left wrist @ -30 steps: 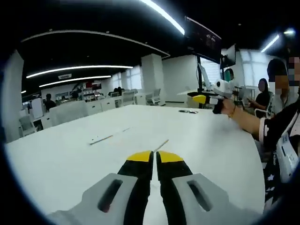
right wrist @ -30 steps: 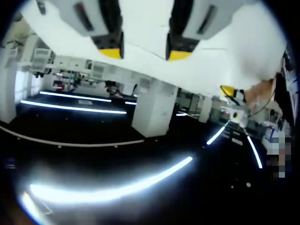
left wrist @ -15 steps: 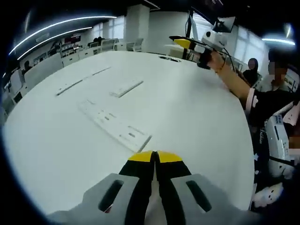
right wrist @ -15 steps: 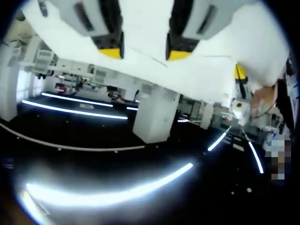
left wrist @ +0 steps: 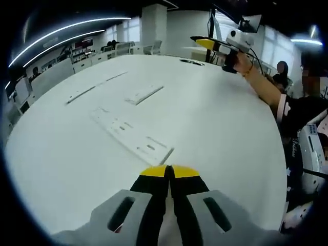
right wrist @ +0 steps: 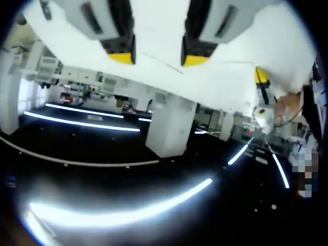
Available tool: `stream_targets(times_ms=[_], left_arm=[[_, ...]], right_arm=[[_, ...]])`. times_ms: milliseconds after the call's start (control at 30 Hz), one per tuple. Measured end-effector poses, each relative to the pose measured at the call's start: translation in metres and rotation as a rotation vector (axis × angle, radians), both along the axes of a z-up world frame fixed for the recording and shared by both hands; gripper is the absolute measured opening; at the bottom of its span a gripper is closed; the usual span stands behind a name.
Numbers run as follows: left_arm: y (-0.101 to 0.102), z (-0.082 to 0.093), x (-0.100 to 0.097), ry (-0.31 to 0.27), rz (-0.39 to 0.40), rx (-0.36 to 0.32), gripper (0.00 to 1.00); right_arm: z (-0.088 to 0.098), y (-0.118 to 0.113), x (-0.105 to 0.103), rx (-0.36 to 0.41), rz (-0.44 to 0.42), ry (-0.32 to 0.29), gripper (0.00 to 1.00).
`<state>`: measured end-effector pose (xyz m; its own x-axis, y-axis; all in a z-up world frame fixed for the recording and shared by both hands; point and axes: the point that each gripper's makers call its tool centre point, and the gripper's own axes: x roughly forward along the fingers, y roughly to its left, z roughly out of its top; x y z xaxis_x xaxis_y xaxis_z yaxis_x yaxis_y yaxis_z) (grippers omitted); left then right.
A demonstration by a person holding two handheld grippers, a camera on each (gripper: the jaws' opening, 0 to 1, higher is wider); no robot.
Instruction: Locate the socket holder cover, grip the socket holder cover, clip it into the socket holder slot.
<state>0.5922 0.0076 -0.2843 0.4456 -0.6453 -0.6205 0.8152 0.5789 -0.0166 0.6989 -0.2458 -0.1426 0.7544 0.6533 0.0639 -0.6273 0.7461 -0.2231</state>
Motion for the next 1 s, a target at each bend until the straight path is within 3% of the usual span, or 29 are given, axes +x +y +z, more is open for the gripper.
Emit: stream_targets(times_ms=[367,1000], left_arm=[[-0.003,-0.007,-0.008,-0.034,0.013,0.014,0.03],[0.002,-0.002,0.003,-0.074,0.032,0.024,0.03]], right_arm=[[-0.001,-0.002,0.0,-0.001,-0.005,0.003,0.37],[-0.001,-0.002,-0.001,-0.022,-0.009,0.006,0.37]])
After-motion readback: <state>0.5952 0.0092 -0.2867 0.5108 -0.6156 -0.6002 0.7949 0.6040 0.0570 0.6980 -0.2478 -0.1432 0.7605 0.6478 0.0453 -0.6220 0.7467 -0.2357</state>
